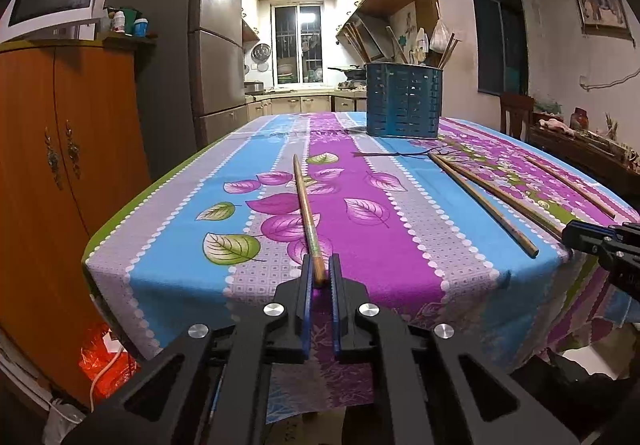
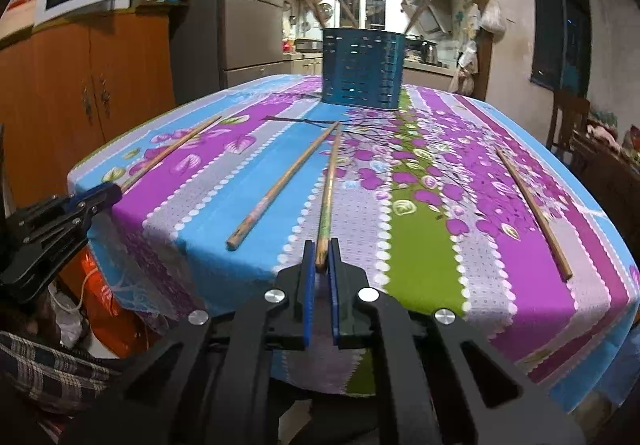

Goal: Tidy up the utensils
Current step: 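Move both tools down and close each on a wooden chopstick, then lift the left tool's chopstick toward the blue holder while the right tool carries its own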

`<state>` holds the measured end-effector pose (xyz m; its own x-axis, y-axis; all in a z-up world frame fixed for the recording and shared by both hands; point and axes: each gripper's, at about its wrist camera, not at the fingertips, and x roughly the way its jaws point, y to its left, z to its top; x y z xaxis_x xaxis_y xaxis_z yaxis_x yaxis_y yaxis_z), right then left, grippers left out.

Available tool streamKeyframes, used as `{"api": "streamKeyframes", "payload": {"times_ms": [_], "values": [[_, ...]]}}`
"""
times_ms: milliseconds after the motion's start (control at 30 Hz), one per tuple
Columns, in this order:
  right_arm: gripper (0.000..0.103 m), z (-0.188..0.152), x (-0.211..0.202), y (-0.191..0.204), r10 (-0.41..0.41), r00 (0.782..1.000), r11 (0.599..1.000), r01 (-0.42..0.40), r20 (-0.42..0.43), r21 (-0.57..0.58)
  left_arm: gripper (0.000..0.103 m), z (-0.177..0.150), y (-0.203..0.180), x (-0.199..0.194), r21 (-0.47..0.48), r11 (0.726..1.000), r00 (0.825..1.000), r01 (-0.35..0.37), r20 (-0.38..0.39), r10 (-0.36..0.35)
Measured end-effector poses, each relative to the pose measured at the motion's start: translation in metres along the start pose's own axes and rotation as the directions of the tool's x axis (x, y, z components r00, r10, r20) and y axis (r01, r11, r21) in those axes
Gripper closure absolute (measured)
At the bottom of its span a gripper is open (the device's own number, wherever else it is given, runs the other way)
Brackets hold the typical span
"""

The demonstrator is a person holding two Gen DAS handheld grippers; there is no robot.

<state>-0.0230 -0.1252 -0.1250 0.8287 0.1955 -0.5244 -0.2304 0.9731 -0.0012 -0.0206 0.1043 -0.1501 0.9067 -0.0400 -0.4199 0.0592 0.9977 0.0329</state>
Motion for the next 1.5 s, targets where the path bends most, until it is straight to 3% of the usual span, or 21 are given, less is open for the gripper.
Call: {"api": "streamKeyframes", "payload": {"times_ms": [467,867,1300,1500], "values": [[0.098,0.005,-0.029,-0.007,-0.018,0.995,1.000,0.020,0.098,-0.022,0.095,0.023,0.004,-0.016,0.026,1.000,0.999,0.005,0.053,-0.006],[0.098,0.029,-0.053,-0.014,-0.031,0.977,0.997,0.045,0.213,-0.062,0.095,0.045,0.005,-0.030,0.035,0.999,0.993,-0.027,0.117,0.023],[0.098,0.045,-0.061,-0.021,-0.058,0.963,0.992,0.085,0.263,-0.089,0.095,0.061,0.010,-0.015,0.017,0.991,0.991,-0.131,0.009,0.131],[0.098,0.060,-0.070,-0.026,-0.063,0.949,0.988,0.103,0.309,-0.113,0.095,0.071,0.015,-0.014,0.019,0.985,0.985,-0.174,-0.004,0.174]]}}
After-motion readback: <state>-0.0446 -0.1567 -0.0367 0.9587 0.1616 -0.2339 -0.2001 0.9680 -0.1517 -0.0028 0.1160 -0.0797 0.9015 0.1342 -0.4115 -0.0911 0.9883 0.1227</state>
